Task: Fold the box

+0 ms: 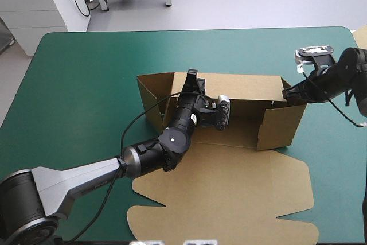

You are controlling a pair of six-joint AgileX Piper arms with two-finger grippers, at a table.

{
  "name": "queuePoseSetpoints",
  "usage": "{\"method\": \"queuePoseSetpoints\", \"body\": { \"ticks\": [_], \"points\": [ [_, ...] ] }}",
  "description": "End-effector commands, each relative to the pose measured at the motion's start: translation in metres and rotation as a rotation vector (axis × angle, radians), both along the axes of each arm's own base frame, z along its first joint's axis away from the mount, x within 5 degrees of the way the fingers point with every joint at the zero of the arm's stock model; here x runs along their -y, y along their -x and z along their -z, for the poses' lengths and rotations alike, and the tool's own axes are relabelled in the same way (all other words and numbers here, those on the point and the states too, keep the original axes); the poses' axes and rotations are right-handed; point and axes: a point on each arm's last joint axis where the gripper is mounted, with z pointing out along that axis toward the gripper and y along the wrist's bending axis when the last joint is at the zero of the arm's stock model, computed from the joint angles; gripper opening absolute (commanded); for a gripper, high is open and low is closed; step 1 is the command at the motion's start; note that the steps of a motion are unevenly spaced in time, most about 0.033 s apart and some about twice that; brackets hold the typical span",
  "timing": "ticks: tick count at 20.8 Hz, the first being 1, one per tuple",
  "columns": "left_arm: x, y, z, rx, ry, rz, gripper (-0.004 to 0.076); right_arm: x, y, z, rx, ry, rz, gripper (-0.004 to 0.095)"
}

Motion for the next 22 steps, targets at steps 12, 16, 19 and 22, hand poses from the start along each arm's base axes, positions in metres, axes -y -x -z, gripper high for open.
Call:
{"method": "queuePoseSetpoints", "body": {
  "ticks": [12, 16, 19, 22],
  "points": [
    [-0.002, 0.005, -0.016, 0.007, 0.063, -0.009, -0.0008, -0.018, 0.075, 0.043, 0.406, -0.148, -0.017, -0.0021],
    [-0.002, 0.005, -0.016, 0.007, 0.063, -0.009, -0.0008, -0.019, 0.090, 0.064, 0.473, -0.131, -0.031, -0.0021],
    [-0.002, 0.005, -0.016, 0.007, 0.063, -0.009, -0.0008, -0.023, 0.093, 0.067, 0.439, -0.128, -0.105, -0.0008],
    [-0.002, 0.005, -0.016, 0.007, 0.063, -0.009, -0.0008, -0.023, 0.094, 0.067, 0.452, -0.065, -0.187, 0.0169]
  ]
}}
